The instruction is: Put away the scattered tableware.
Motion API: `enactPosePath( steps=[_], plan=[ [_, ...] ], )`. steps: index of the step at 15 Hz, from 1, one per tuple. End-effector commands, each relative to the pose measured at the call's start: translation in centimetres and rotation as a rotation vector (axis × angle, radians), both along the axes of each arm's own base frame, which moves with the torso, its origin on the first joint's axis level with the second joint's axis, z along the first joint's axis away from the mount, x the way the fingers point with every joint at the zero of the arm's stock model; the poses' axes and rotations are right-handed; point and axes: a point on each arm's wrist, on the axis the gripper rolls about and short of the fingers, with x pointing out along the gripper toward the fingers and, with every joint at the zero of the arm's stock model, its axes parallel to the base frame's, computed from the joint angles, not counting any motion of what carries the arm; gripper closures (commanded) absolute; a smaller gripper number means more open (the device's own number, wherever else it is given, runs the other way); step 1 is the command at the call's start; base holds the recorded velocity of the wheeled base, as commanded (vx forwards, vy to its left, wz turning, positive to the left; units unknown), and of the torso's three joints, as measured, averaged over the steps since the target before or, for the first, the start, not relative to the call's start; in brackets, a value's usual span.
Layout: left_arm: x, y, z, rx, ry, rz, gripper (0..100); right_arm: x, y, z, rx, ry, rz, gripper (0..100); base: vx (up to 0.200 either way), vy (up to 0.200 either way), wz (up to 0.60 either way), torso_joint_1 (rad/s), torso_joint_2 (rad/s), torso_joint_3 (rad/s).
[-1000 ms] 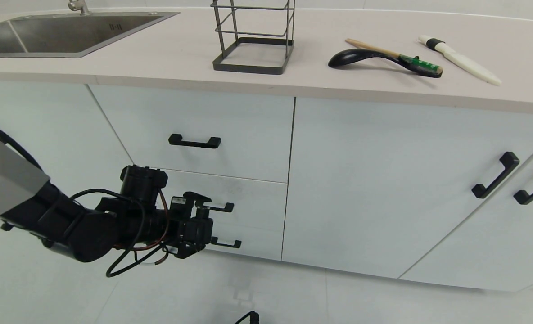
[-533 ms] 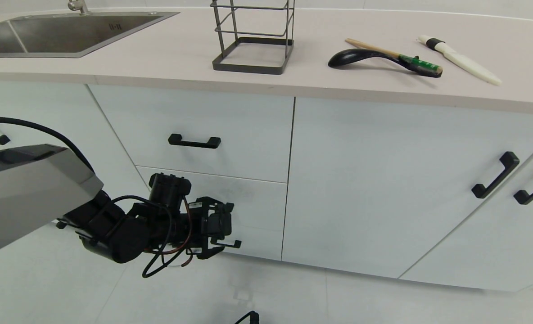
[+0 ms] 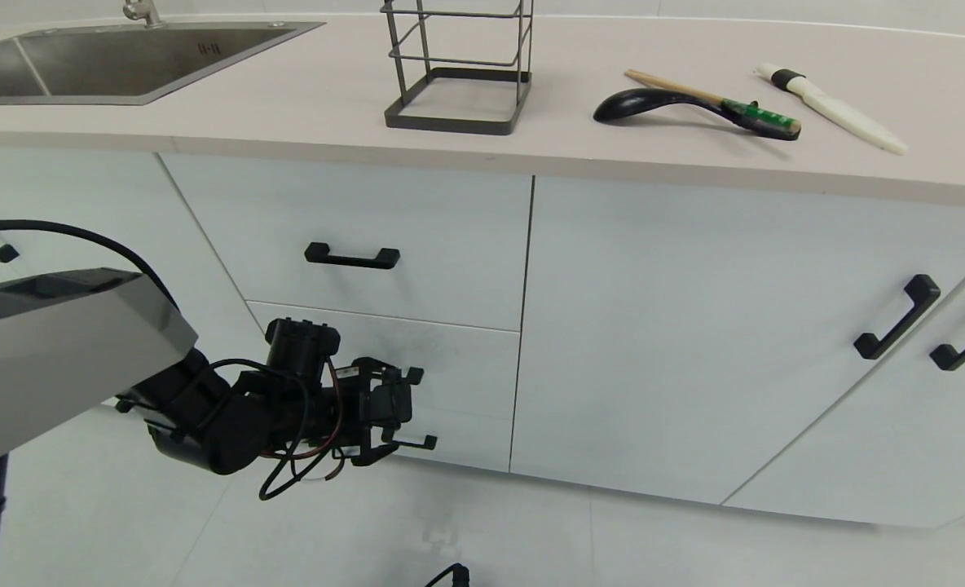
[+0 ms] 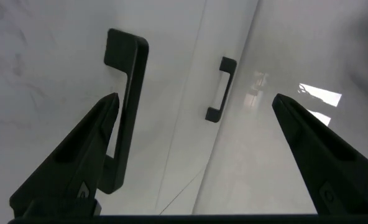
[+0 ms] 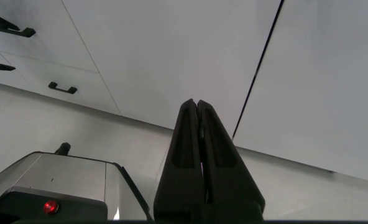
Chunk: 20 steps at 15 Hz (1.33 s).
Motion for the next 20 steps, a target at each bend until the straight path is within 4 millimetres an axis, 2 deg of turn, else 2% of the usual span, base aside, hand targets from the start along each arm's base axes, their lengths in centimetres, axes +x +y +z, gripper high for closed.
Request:
enactPosePath(
  steps=[1,4,6,10,12,15,16,17,18,19,20],
  plan=[
    [0.3,0.1,0.0,-0.001,-0.002,0.006,0,0.0,0.0,0.0,0.0,0.001,0.001,100,0.0,0.0,0.0,0.0,0.0,0.0],
    [-1.5,0.9,-1.3,0.02,0.082,0.011,0,0.0,0.0,0.0,0.0,0.001,0.001,100,0.0,0.0,0.0,0.0,0.0,0.0],
    [-2.6,1.3,-1.2,0.026,0.102,0.014,0,0.0,0.0,0.0,0.0,0.001,0.001,100,0.0,0.0,0.0,0.0,0.0,0.0],
    [-3.4,1.8,0.5,0.013,0.078,0.02,0,0.0,0.0,0.0,0.0,0.001,0.001,100,0.0,0.0,0.0,0.0,0.0,0.0],
    [-4.5,2.1,1.0,0.013,0.079,0.02,0,0.0,0.0,0.0,0.0,0.001,0.001,100,0.0,0.0,0.0,0.0,0.0,0.0],
    [-9.2,3.1,4.8,-0.019,0.005,0.001,0,0.0,0.0,0.0,0.0,0.001,0.001,100,0.0,0.0,0.0,0.0,0.0,0.0],
    [-9.9,3.3,5.4,-0.029,-0.012,0.002,0,0.0,0.0,0.0,0.0,0.001,0.001,100,0.0,0.0,0.0,0.0,0.0,0.0],
    [-12.2,3.4,7.4,-0.084,-0.049,0.002,0,0.0,0.0,0.0,0.0,0.001,0.001,100,0.0,0.0,0.0,0.0,0.0,0.0],
    [-13.6,3.4,8.8,-0.136,-0.055,0.009,0,0.0,0.0,0.0,0.0,0.001,0.001,100,0.0,0.0,0.0,0.0,0.0,0.0],
    [-15.0,3.4,10.1,-0.182,-0.032,0.024,0,0.0,0.0,0.0,0.0,0.001,0.001,100,0.0,0.0,0.0,0.0,0.0,0.0],
    [-15.4,3.4,11.6,-0.212,-0.027,0.04,0,0.0,0.0,0.0,0.0,0.001,0.001,100,0.0,0.0,0.0,0.0,0.0,0.0]
  ],
)
